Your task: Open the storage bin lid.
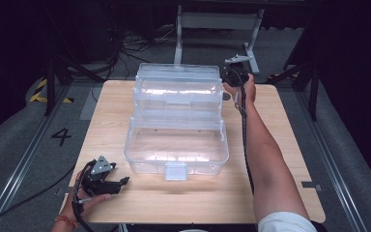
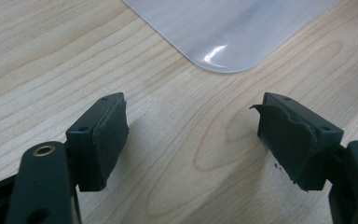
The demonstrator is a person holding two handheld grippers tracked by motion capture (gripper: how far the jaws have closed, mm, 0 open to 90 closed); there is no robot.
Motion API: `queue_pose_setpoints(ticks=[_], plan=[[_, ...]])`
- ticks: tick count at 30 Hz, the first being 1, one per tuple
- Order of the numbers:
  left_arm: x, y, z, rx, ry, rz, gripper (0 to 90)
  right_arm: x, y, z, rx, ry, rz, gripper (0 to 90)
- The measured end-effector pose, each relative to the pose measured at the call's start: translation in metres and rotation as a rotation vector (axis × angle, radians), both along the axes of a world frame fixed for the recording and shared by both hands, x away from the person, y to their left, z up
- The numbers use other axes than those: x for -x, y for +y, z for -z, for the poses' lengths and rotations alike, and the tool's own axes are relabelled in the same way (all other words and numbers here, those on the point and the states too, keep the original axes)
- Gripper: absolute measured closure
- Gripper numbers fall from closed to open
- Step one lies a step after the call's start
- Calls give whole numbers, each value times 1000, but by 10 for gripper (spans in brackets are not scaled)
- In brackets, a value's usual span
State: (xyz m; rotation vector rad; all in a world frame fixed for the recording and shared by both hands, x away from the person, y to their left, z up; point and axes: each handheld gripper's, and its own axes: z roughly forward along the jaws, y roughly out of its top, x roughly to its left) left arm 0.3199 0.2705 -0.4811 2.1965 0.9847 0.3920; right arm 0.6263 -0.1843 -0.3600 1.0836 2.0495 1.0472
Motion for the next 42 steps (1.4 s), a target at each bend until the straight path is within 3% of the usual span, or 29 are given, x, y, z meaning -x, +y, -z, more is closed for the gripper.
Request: queue_pose_setpoints(ticks=[19,28,42], plan=[[0,0,0,-5,5,5,246,45,-10,-20,54,-43,-80,782],[-1,0,0,-5,5,5,246,71,-15,-20,89,-46,-128,763],[-1,0,0,-2,1,6,245,110,-37,-16,98,-38,-166,709]])
